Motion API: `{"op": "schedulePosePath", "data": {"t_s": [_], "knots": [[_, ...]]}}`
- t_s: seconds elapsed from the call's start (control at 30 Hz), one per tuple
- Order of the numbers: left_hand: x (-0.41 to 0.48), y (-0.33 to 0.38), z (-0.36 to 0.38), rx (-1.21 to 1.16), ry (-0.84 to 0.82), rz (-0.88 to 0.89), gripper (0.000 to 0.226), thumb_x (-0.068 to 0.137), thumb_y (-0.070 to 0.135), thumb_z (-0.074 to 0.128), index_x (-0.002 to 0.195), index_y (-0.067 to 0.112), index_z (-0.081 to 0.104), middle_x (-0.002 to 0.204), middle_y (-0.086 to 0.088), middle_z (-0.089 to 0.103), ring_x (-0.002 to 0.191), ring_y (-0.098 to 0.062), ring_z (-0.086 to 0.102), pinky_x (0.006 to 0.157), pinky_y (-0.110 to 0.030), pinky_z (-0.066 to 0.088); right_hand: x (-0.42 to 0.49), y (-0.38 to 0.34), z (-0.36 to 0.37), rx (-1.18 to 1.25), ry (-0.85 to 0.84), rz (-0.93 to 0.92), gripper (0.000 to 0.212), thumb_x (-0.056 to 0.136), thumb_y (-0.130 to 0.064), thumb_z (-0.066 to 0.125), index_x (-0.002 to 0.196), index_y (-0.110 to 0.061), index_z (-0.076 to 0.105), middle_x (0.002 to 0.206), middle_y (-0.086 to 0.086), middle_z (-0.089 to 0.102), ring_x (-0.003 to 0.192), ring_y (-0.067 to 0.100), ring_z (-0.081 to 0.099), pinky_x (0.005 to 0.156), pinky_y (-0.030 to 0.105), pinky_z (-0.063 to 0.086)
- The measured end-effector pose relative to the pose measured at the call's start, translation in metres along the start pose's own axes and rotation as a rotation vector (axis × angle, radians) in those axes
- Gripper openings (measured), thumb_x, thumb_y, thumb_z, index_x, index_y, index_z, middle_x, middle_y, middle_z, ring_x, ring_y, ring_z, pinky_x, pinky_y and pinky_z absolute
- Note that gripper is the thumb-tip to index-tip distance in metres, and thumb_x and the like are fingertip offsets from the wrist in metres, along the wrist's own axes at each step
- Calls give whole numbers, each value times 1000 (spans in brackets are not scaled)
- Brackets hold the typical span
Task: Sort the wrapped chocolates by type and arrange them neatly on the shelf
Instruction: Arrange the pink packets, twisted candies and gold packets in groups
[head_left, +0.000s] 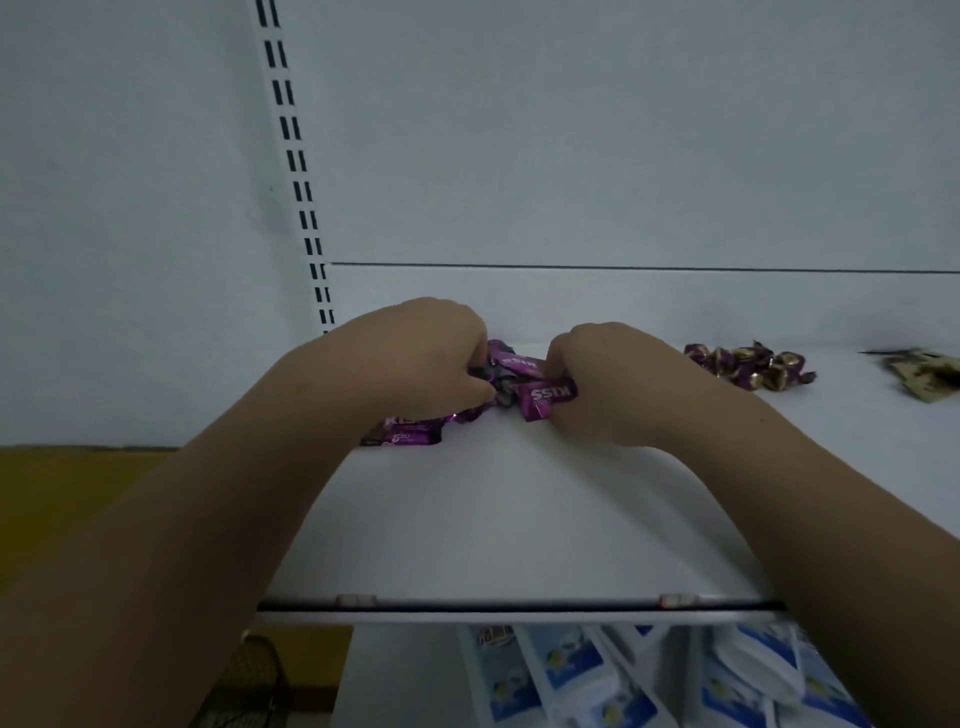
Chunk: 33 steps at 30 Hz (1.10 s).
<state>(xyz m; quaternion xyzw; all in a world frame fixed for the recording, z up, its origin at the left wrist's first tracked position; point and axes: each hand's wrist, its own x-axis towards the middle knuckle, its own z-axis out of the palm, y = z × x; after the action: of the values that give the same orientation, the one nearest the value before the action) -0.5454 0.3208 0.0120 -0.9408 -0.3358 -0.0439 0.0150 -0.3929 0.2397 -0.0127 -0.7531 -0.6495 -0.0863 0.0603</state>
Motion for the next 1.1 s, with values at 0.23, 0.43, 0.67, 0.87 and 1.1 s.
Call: {"op": "schedulePosePath", "data": {"t_s": [0.23,0.43,0.67,0.87,1.1], "knots": [[6,-21,-4,-167,-129,10,42,83,60,52,119,37,54,125,9,51,110,-14,49,92,-31,41,3,4,-2,-19,-116,-107,26,82,-35,54,99,-18,64,93,3,60,86,24,61,74,38,54],[20,-33,10,-295,-308,-88,74,75,73,50,135,33,36,135,4,49,115,-17,52,104,-35,39,15,13,-1,222,-268,-208,57,82,-42,58,132,-25,36,135,-2,34,124,20,36,100,35,37],[26,-25,38,-392,-199,-48,92,54,92,45,128,37,42,125,11,54,113,-14,54,99,-39,44,29,0,20,511,-275,-268,41,70,-44,62,107,-48,44,100,-21,52,95,5,54,85,32,44],[14,2,35,-469,-189,53,51,73,67,57,111,33,55,102,8,66,84,-10,65,81,-37,54,4,16,4,496,-385,-219,28,78,-42,65,96,-39,44,99,-10,55,89,9,55,80,31,48],[5,31,40,-519,-156,91,61,65,73,56,106,27,58,102,6,66,92,-13,64,83,-40,54,-23,23,-25,319,-542,-148,40,77,-44,70,106,-27,47,100,-7,56,89,13,59,81,30,51]]}}
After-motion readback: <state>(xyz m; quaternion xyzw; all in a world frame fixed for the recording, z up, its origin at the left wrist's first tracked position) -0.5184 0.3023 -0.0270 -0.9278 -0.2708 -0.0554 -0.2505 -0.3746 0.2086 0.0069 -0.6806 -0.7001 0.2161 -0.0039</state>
